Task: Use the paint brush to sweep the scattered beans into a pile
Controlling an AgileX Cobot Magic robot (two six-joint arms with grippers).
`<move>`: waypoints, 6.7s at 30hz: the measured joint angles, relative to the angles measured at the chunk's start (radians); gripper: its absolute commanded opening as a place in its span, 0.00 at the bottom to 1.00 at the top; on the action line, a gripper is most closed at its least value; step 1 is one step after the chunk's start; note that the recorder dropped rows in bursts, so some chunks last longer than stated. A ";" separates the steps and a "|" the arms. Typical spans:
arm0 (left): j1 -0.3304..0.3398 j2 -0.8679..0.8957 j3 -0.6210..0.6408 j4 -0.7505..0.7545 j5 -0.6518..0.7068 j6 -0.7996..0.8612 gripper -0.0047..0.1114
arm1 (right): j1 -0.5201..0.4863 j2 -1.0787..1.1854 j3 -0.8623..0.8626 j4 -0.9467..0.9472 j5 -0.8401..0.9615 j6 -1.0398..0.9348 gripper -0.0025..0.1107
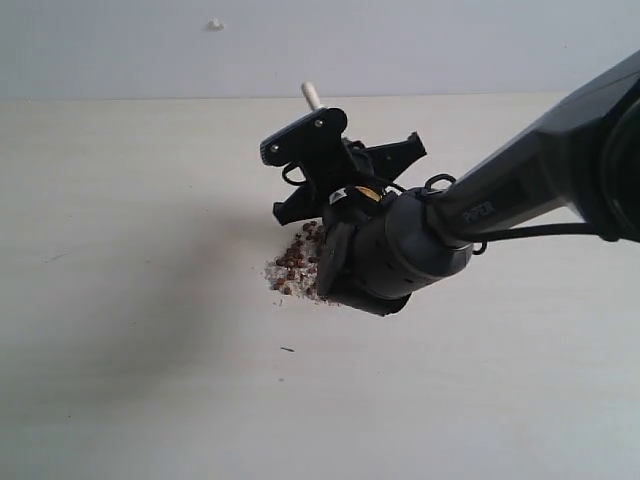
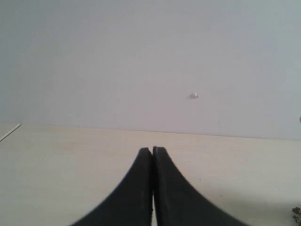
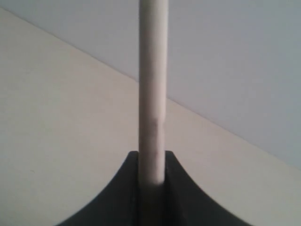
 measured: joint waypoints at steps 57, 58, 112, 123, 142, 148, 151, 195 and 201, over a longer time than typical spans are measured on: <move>0.000 0.000 0.000 0.000 0.000 0.000 0.04 | -0.472 0.039 -0.158 -1.946 -0.214 1.214 0.02; 0.000 0.000 0.000 0.000 0.000 0.000 0.04 | -0.472 0.049 -0.178 -1.966 -0.217 1.238 0.02; 0.000 0.000 0.000 0.000 0.000 0.002 0.04 | -0.527 0.075 -0.315 -2.113 -0.056 1.446 0.02; 0.000 0.000 0.000 0.000 0.000 0.002 0.04 | -0.527 0.088 -0.315 -2.084 0.094 1.391 0.02; 0.000 0.000 0.000 0.000 0.000 0.002 0.04 | -0.527 0.169 -0.319 -2.125 -0.240 1.713 0.02; 0.000 0.000 0.000 0.000 0.000 0.002 0.04 | -0.527 0.117 -0.318 -2.075 -0.234 1.636 0.02; 0.000 0.000 0.000 0.000 0.000 0.002 0.04 | -0.527 0.105 -0.318 -2.016 -0.234 1.545 0.02; 0.000 0.000 0.000 0.000 0.000 0.002 0.04 | -0.527 0.147 -0.410 -2.227 -0.260 1.568 0.02; 0.000 0.000 0.000 0.000 0.000 0.002 0.04 | -0.527 0.159 -0.410 -2.231 -0.258 1.552 0.02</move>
